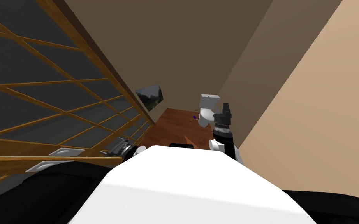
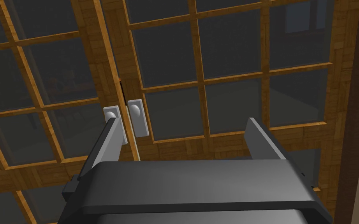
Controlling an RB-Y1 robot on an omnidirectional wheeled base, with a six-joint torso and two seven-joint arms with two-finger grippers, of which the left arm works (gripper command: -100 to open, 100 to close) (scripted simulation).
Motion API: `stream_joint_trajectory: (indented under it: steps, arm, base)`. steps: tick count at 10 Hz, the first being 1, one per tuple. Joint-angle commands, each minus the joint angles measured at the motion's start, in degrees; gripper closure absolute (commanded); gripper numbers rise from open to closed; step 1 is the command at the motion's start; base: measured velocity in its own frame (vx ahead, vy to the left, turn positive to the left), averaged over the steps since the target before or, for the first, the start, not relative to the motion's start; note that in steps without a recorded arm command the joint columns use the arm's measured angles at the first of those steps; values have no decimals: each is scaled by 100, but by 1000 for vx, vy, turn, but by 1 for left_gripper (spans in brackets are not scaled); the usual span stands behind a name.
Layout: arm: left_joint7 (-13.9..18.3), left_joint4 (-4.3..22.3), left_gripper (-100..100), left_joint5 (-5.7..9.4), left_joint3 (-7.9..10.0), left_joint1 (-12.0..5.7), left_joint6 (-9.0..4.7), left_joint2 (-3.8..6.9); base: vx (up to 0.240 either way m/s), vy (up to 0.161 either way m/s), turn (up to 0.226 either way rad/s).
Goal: Push the door open
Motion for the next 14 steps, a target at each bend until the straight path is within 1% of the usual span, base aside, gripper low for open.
stream_joint_trajectory:
  steps: [1, 4, 5, 6, 7, 12, 14]
  arm:
    - [106, 150, -100, 194, 37, -24, -130, -5]
    - [277, 350, -100, 557, 113, -13, -328, -16]
    - [306, 383, -100, 617, 126, -11, -361, -17]
    - [363, 449, -100, 738, 151, -7, -427, -21]
    - [420, 516, -100, 858, 177, -3, -493, -25]
    - [703, 846, -100, 1457, 303, 15, -821, -45]
    - [810, 971, -100, 1684, 351, 23, -949, -58]
  base:
    - [-80, 113, -266]
    - [-99, 124, -314]
    - [-76, 87, -176]
    - [-86, 70, -212]
    - [-94, 67, -340]
    - [-119, 108, -279]
    - [-127, 85, -343]
